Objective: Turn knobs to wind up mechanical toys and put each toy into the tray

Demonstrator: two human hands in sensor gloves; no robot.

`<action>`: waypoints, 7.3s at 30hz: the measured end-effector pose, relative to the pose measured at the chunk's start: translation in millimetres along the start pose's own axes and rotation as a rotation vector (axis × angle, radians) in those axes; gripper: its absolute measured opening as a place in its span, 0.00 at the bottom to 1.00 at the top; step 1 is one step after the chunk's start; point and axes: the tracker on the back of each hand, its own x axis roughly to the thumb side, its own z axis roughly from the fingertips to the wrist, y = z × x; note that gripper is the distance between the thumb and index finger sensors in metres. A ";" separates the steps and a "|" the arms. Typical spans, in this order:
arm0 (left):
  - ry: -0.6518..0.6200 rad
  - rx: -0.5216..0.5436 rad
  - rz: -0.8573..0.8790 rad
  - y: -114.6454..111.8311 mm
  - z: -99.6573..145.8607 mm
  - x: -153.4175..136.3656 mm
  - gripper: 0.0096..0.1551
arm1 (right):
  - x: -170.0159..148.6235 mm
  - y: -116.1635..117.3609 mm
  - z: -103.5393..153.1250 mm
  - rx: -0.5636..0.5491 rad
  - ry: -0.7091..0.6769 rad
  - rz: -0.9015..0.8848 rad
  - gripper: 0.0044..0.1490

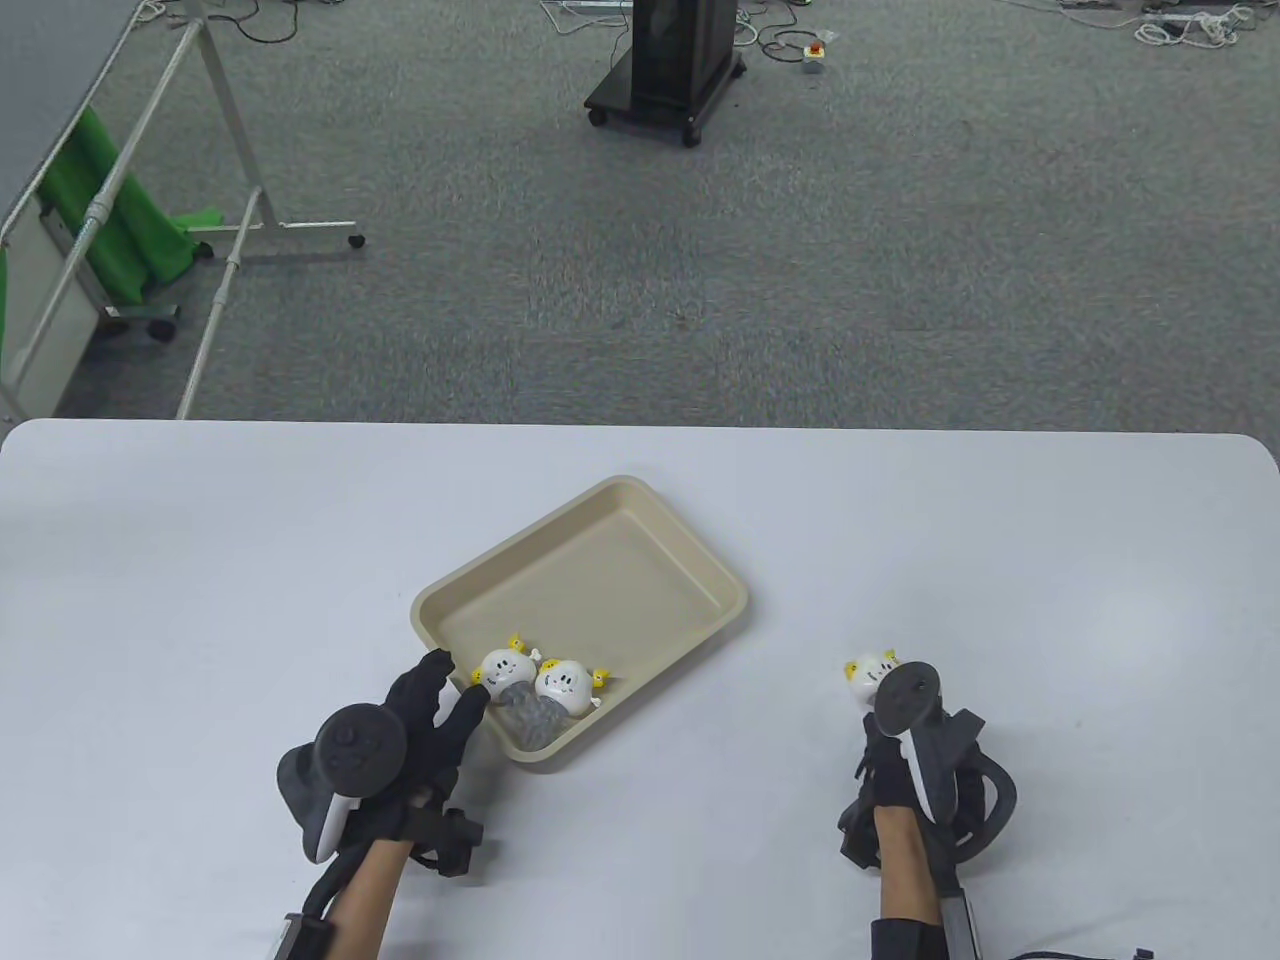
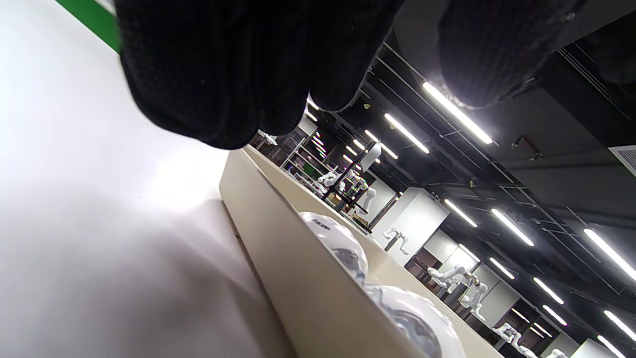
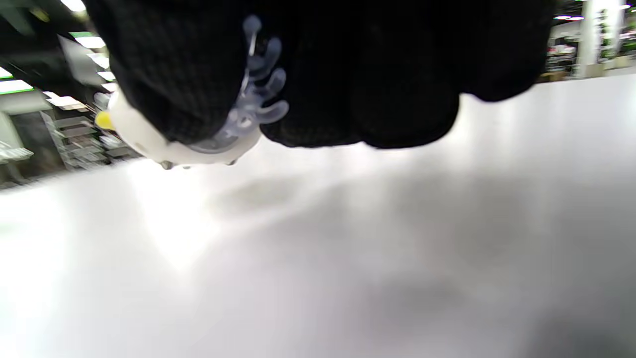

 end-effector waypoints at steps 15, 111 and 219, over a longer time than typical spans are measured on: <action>-0.048 -0.075 0.342 -4.3 5.5 3.7 0.45 | 132.1 -22.4 125.5 -0.213 -0.604 -0.357 0.33; -0.312 -0.321 0.428 -26.1 10.6 30.7 0.44 | 131.8 5.1 152.1 -0.042 -0.968 -0.395 0.32; -0.282 -0.320 0.487 -22.4 10.5 30.3 0.43 | 140.6 6.3 168.1 -0.122 -0.963 -0.206 0.40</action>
